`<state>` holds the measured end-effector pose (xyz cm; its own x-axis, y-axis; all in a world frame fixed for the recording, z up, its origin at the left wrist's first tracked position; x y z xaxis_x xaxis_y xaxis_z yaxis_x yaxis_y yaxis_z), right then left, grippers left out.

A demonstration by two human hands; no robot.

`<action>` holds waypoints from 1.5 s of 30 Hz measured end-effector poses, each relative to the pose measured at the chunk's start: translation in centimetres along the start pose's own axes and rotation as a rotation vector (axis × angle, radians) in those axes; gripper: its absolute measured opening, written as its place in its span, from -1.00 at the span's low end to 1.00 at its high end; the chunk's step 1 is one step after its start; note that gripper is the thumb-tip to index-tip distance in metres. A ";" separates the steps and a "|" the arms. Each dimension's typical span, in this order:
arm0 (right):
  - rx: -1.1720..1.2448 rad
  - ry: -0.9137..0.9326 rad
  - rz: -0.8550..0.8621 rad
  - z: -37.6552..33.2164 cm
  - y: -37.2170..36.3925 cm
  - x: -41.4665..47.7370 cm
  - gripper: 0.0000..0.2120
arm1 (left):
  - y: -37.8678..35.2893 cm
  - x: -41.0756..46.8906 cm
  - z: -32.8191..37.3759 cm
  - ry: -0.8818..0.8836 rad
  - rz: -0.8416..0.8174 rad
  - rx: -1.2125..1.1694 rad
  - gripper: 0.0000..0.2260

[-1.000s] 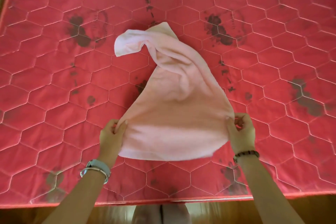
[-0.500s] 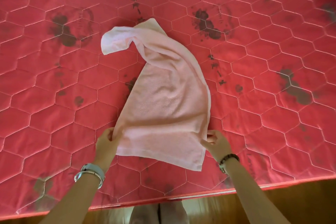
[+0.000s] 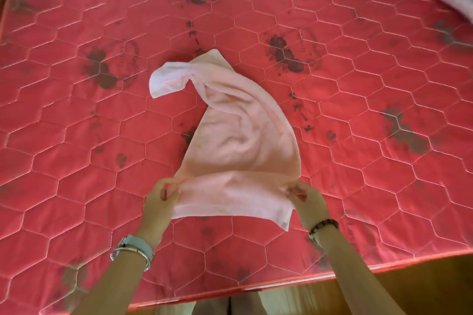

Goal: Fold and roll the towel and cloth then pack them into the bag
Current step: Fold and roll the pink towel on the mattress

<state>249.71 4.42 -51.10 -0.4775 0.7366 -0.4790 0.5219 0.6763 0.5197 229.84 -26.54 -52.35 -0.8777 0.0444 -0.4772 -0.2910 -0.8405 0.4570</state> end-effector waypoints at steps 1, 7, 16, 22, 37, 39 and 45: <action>-0.033 -0.030 0.019 0.8 0.0 0.2 -0.76 | -0.3 0.0 -1.0 0.038 -0.023 0.051 -0.79; -0.206 -0.109 0.141 3.7 0.9 0.9 -0.81 | -0.8 -0.2 -3.7 0.122 0.030 0.141 -0.79; -0.080 0.102 0.185 -4.7 0.5 8.2 -0.78 | -4.8 7.0 3.3 -0.008 0.084 -0.069 -0.72; -0.122 0.171 0.146 -9.6 -1.3 14.2 -0.67 | -8.6 12.4 6.9 0.023 0.082 -0.127 -0.66; -0.282 -0.013 0.298 -7.1 0.0 16.8 -0.78 | -3.9 13.5 7.4 0.054 0.446 0.081 -0.88; -0.272 -0.046 0.314 -6.4 0.3 16.4 -0.76 | -2.7 13.2 5.9 0.038 0.435 0.136 -0.91; -0.232 -0.075 0.182 -6.2 -2.9 15.8 -0.84 | -2.2 12.6 4.1 0.111 0.377 0.078 -0.91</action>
<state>236.28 14.06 -55.81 -0.3328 0.8493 -0.4098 0.4149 0.5221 0.7452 217.90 -21.88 -56.28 -0.8833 -0.3213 -0.3414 0.0119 -0.7432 0.6689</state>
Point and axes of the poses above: each hand's wrist, its own x-axis towards the middle knuckle, its own y-axis out of the back of the hand, z = x × y, the point moved 10 cm from there along x, towards the middle knuckle, and after that the axes turned 10 degrees about z, right-handed, at the moved point
